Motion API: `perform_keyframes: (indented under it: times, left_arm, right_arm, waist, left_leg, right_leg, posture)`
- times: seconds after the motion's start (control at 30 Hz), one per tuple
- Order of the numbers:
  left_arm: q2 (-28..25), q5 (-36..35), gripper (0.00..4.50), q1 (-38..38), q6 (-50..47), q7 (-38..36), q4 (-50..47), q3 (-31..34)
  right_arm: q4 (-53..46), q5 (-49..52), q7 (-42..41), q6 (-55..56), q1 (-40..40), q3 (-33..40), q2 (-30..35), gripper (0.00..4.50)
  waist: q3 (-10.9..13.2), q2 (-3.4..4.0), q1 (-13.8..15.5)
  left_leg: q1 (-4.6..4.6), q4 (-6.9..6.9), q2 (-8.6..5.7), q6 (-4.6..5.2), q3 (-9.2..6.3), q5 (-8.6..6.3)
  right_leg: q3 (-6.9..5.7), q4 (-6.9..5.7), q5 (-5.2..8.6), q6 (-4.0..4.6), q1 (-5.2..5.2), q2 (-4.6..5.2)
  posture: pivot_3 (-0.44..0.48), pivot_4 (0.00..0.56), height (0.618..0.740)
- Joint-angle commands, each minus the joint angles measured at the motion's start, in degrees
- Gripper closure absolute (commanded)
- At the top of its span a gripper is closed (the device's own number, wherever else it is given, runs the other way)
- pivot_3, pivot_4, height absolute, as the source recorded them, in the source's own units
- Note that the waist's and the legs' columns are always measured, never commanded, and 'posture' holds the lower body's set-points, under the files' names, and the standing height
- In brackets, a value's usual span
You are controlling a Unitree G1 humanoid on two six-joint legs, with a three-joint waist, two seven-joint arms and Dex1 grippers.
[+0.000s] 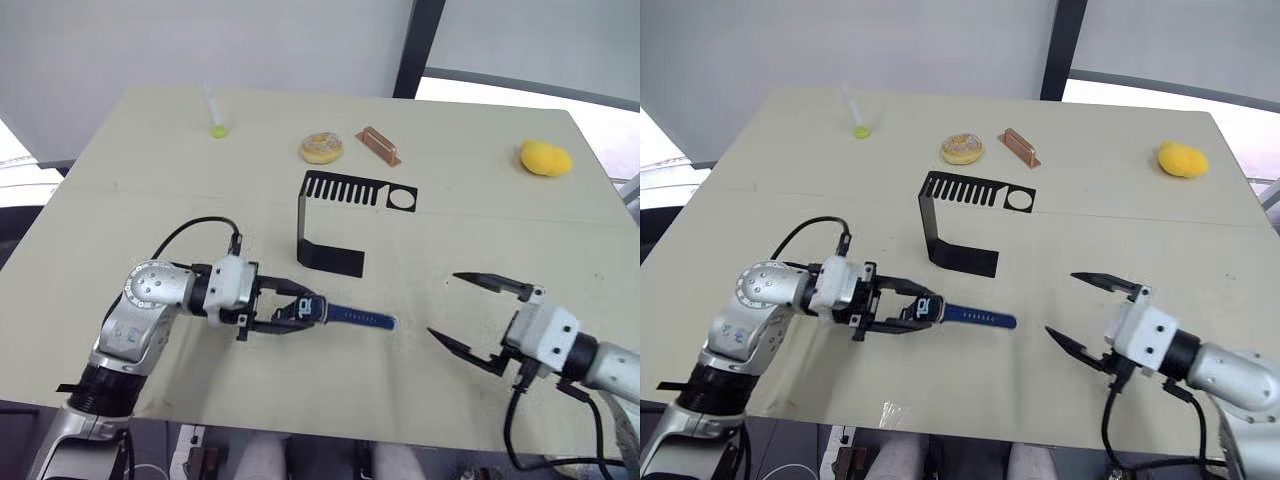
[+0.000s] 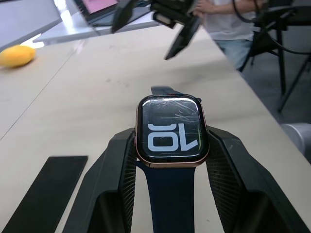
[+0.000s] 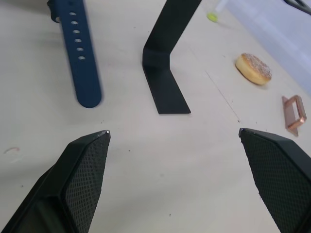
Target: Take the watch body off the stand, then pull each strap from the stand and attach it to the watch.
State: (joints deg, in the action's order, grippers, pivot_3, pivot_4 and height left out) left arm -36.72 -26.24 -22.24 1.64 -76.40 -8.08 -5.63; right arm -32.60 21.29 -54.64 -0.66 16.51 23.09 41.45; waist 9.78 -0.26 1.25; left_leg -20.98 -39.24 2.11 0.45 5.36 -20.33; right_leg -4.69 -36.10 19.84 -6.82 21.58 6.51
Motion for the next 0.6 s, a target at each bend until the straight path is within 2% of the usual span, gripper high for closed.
perform_keyframes:
  times: [0.03, 0.2, 0.27, 0.33, 0.5, 0.6]
  left_arm:
    - [-0.05, -0.99, 2.91, -0.77, 4.17, -3.17, -1.01, 0.85]
    - [2.53, 1.78, 2.91, -2.93, 3.53, -1.21, -0.25, -2.08]
    - [4.19, 4.62, 2.91, -4.15, 0.89, 2.44, -0.26, -4.06]
    - [6.69, 7.52, 2.91, -5.80, -3.11, 6.44, -0.01, -6.88]
    - [10.89, 14.07, 2.91, -7.76, -9.67, 10.25, 1.51, -14.51]
    - [12.15, 18.45, 2.91, -7.89, -9.14, 12.23, 3.32, -17.67]
  right_arm:
    - [-3.32, 7.39, -2.09, -2.20, 2.99, 5.52, 1.05, 0.01]
    - [-2.74, 6.59, -2.34, -0.73, 4.98, 7.97, 1.45, 0.01]
    - [-2.42, 5.82, -1.94, -0.88, 5.68, 9.06, 1.58, 0.01]
    - [-1.44, 6.08, -3.41, 0.48, 6.40, 10.05, 1.74, 0.01]
    - [-2.27, 9.57, -4.40, -2.51, 9.20, 11.19, 1.64, 0.01]
    - [-2.54, 10.00, -5.15, -3.14, 11.00, 11.75, 1.85, 0.01]
  waist:
    - [0.00, 0.00, 0.07]
    - [0.00, 0.00, 0.11]
    - [0.00, 0.00, 0.21]
    - [0.00, -0.01, 0.38]
    - [0.00, -0.01, 0.29]
    - [0.00, -0.01, 0.15]
  left_leg:
    - [0.04, 0.00, 0.00, 0.00, 0.00, 0.00]
    - [0.07, 0.00, -0.01, 0.04, 0.01, -0.01]
    - [0.07, 0.00, -0.03, 0.04, 0.01, -0.01]
    - [0.05, 0.00, -0.05, 0.05, -0.01, -0.01]
    - [0.03, 0.00, -0.14, 0.12, -0.03, 0.02]
    - [0.04, 0.01, -0.11, 0.12, -0.01, 0.02]
  right_leg:
    - [0.01, -0.02, 0.00, 0.00, -0.04, 0.00]
    - [0.06, -0.05, -0.01, -0.02, -0.05, 0.00]
    - [0.06, -0.05, -0.01, -0.02, -0.05, 0.01]
    - [0.06, -0.03, -0.02, -0.04, -0.05, 0.02]
    - [0.13, 0.01, -0.07, -0.14, -0.07, 0.00]
    - [0.15, 0.01, -0.07, -0.13, -0.06, -0.02]
  posture:
    - [0.000, 0.150, 0.740]
    - [0.000, 0.150, 0.740]
    - [0.000, 0.150, 0.740]
    - [0.000, 0.150, 0.740]
    - [0.000, 0.150, 0.740]
    - [0.000, 0.150, 0.740]
